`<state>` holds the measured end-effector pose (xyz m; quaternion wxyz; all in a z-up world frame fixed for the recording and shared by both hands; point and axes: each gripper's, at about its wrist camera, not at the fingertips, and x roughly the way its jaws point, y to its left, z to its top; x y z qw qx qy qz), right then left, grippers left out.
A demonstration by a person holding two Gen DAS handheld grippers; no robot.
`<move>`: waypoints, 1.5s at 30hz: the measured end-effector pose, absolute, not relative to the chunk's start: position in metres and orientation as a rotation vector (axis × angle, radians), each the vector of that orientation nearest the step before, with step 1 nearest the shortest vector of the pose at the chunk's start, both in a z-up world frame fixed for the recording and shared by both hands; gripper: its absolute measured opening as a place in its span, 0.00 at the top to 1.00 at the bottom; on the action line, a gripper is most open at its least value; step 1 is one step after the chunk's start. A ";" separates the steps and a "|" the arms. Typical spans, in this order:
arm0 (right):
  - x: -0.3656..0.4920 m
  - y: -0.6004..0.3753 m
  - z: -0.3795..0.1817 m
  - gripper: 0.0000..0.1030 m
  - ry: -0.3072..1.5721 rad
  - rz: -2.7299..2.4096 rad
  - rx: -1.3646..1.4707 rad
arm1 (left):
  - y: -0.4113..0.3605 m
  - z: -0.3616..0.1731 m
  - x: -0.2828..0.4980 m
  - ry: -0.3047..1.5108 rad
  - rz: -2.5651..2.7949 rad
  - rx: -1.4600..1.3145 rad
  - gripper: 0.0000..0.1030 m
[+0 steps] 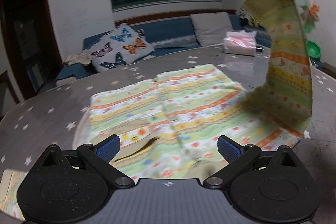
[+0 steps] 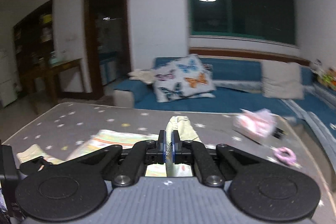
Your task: Fold clothes
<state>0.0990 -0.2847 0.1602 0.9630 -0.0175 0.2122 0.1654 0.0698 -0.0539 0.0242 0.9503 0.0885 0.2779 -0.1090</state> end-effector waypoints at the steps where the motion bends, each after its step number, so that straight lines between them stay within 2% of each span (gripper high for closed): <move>1: 0.102 -0.271 0.159 0.96 0.434 0.361 -0.047 | -0.048 0.024 0.068 0.566 -0.212 0.169 0.02; 10: 0.127 -0.173 0.118 0.96 0.527 0.536 -0.064 | -0.003 0.015 0.058 0.591 -0.124 0.104 0.01; 14: 0.134 -0.157 0.097 0.92 0.603 0.610 -0.040 | 0.004 0.014 0.057 0.598 -0.103 0.101 0.01; 21: 0.127 -0.197 0.091 0.90 0.635 0.545 -0.091 | 0.007 0.016 0.056 0.597 -0.086 0.111 0.01; 33: 0.119 -0.268 0.017 0.90 0.852 0.416 -0.129 | 0.041 0.028 0.055 0.612 0.000 0.048 0.03; 37: 0.123 -0.271 0.021 0.88 0.823 0.415 -0.113 | 0.040 0.034 0.063 0.629 -0.043 -0.006 0.09; 39: 0.128 -0.270 0.026 0.79 0.802 0.412 -0.100 | 0.031 0.035 0.068 0.634 -0.070 -0.009 0.14; 43: 0.140 -0.268 0.029 0.76 0.775 0.408 -0.080 | 0.008 0.029 0.083 0.666 -0.138 0.007 0.17; 45: 0.144 -0.266 0.026 0.71 0.774 0.406 -0.076 | 0.000 0.025 0.090 0.693 -0.169 0.001 0.21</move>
